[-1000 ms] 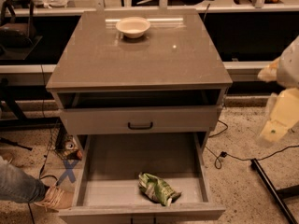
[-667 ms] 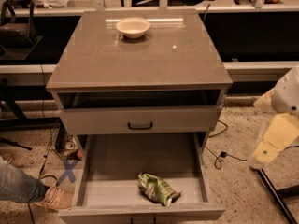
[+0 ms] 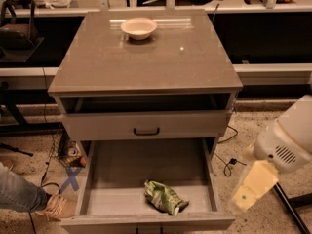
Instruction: Pick green jalapeno chip bag from middle drawer and place on counter
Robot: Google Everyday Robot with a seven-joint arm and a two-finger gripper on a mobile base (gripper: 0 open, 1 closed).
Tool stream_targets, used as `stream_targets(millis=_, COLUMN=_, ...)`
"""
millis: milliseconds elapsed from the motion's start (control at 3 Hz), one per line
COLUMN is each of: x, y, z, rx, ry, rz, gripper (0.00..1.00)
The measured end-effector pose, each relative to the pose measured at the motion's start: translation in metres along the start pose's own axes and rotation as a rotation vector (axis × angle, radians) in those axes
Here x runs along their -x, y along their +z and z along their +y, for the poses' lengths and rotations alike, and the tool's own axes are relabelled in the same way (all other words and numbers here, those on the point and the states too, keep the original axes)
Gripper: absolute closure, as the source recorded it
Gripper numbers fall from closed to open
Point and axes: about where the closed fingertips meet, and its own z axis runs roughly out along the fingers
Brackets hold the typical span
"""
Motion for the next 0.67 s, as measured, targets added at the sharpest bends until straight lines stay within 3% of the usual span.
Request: stream_targets(millis=667, x=-0.0079, y=0.0147, z=0.0056, rx=0.027, ry=0.012, rz=0.019, gripper=0.00)
